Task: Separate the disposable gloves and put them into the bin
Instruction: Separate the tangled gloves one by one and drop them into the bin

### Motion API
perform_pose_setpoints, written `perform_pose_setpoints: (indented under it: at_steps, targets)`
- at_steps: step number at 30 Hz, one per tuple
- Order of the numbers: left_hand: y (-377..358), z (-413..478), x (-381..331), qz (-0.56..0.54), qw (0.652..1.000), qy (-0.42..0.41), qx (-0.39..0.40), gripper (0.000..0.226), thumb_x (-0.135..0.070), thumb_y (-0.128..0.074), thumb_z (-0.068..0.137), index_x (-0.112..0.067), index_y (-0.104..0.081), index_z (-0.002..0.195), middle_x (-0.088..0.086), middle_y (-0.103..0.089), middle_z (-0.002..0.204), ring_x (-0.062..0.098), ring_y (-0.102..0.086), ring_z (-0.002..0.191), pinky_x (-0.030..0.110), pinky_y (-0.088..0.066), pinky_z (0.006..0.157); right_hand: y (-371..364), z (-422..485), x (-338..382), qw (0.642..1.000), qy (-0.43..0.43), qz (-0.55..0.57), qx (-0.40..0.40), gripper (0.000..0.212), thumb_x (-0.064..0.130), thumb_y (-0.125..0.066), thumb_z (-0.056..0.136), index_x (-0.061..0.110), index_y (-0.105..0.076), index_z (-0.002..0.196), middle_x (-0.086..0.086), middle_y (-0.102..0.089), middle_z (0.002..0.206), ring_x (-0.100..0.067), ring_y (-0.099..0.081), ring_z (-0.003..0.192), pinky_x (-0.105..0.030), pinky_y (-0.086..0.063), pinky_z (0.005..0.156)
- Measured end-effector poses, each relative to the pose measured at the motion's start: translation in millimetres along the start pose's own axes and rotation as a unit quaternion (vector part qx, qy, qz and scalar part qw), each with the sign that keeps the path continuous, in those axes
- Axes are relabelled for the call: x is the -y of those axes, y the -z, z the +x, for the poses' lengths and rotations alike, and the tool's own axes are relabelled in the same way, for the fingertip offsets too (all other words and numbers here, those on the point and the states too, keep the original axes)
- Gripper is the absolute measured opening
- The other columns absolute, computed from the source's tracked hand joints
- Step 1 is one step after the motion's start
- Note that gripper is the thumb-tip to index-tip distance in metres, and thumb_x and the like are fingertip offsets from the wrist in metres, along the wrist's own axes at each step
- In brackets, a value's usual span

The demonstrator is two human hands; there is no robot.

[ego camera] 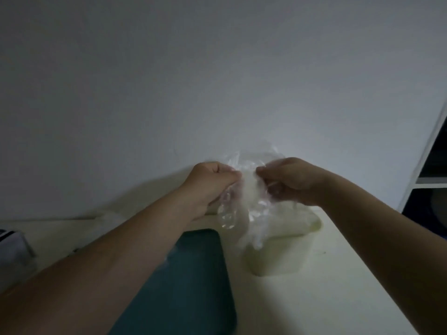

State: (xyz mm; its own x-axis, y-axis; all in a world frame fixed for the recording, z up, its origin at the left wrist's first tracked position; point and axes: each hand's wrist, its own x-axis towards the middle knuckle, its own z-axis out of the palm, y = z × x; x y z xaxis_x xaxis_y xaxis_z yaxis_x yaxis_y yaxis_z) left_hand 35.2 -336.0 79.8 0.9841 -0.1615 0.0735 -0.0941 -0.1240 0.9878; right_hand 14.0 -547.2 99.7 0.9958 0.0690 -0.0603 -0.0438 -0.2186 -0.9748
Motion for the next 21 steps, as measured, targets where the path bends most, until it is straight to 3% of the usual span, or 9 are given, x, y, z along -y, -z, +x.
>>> perform_pose_setpoints:
  at_steps: [3,7,9,11,13,16,18,21]
  targets:
    - [-12,18,-9,-0.001,0.999,0.024,0.028,0.023,-0.018,-0.077,0.095,-0.006,-0.067,0.112,0.009,-0.077,0.084,0.018,-0.072,0.058,0.037,-0.062,0.061,16,14,21,0.997,-0.008,-0.06,-0.053,0.018,0.02,-0.07,0.099,0.002,-0.07,0.102,-0.017,-0.06,0.083,-0.021,-0.057,0.06,-0.028,-0.052,0.053]
    - [-17,36,-12,0.029,0.999,0.011,0.034,0.022,-0.009,-0.077,0.092,-0.006,-0.061,0.107,0.006,-0.077,0.071,0.019,-0.075,0.061,0.032,-0.062,0.058,27,27,45,0.964,0.004,-0.242,-0.109,0.02,0.013,-0.07,0.095,-0.007,-0.074,0.096,-0.016,-0.064,0.071,-0.019,-0.057,0.05,-0.025,-0.049,0.046]
    - [-24,44,-6,0.048,0.998,0.015,0.033,0.024,-0.004,-0.077,0.092,0.0,-0.062,0.111,0.012,-0.077,0.076,0.02,-0.074,0.061,0.034,-0.064,0.059,32,37,40,0.935,0.025,-0.319,-0.153,0.023,0.014,-0.072,0.092,-0.008,-0.074,0.097,-0.023,-0.074,0.084,-0.026,-0.065,0.06,-0.025,-0.052,0.047]
    - [-34,48,4,0.07,0.997,0.027,0.032,0.025,0.0,-0.075,0.092,0.004,-0.062,0.112,0.026,-0.075,0.096,0.024,-0.073,0.063,0.036,-0.065,0.058,34,46,19,0.903,0.035,-0.389,-0.177,0.031,0.021,-0.074,0.092,-0.003,-0.072,0.113,-0.02,-0.075,0.109,-0.031,-0.072,0.087,-0.029,-0.054,0.061]
    - [-45,50,15,0.116,0.992,0.029,0.04,0.016,0.005,-0.074,0.089,0.003,-0.064,0.102,0.029,-0.073,0.1,0.023,-0.072,0.062,0.031,-0.061,0.053,33,49,-8,0.879,0.031,-0.446,-0.164,0.059,0.035,-0.072,0.095,0.007,-0.053,0.144,-0.013,-0.062,0.135,-0.031,-0.063,0.118,-0.037,-0.056,0.089]
    - [-52,56,21,0.188,0.982,0.015,0.025,0.021,0.011,-0.07,0.084,-0.008,-0.062,0.079,0.016,-0.068,0.079,0.021,-0.068,0.057,0.024,-0.053,0.048,27,35,-32,0.86,0.087,-0.485,-0.133,0.081,0.052,-0.06,0.099,0.02,-0.022,0.164,-0.01,-0.027,0.167,-0.031,-0.033,0.151,-0.047,-0.035,0.12]
    - [-56,60,18,0.226,0.974,0.015,0.026,0.021,0.011,-0.071,0.081,-0.008,-0.064,0.075,0.012,-0.067,0.074,0.024,-0.068,0.06,0.027,-0.054,0.047,19,21,-38,0.855,0.096,-0.506,-0.06,0.081,0.056,-0.054,0.101,0.027,-0.014,0.166,-0.004,-0.009,0.174,-0.029,-0.014,0.159,-0.047,-0.021,0.125]
    - [-59,56,5,0.271,0.959,0.042,0.07,0.011,0.005,-0.073,0.086,0.003,-0.071,0.096,0.015,-0.072,0.075,0.025,-0.074,0.062,0.038,-0.064,0.057,2,4,-40,0.867,0.006,-0.488,0.096,0.076,0.057,-0.051,0.102,0.036,-0.014,0.165,0.003,-0.024,0.171,-0.023,-0.028,0.155,-0.04,-0.025,0.122]
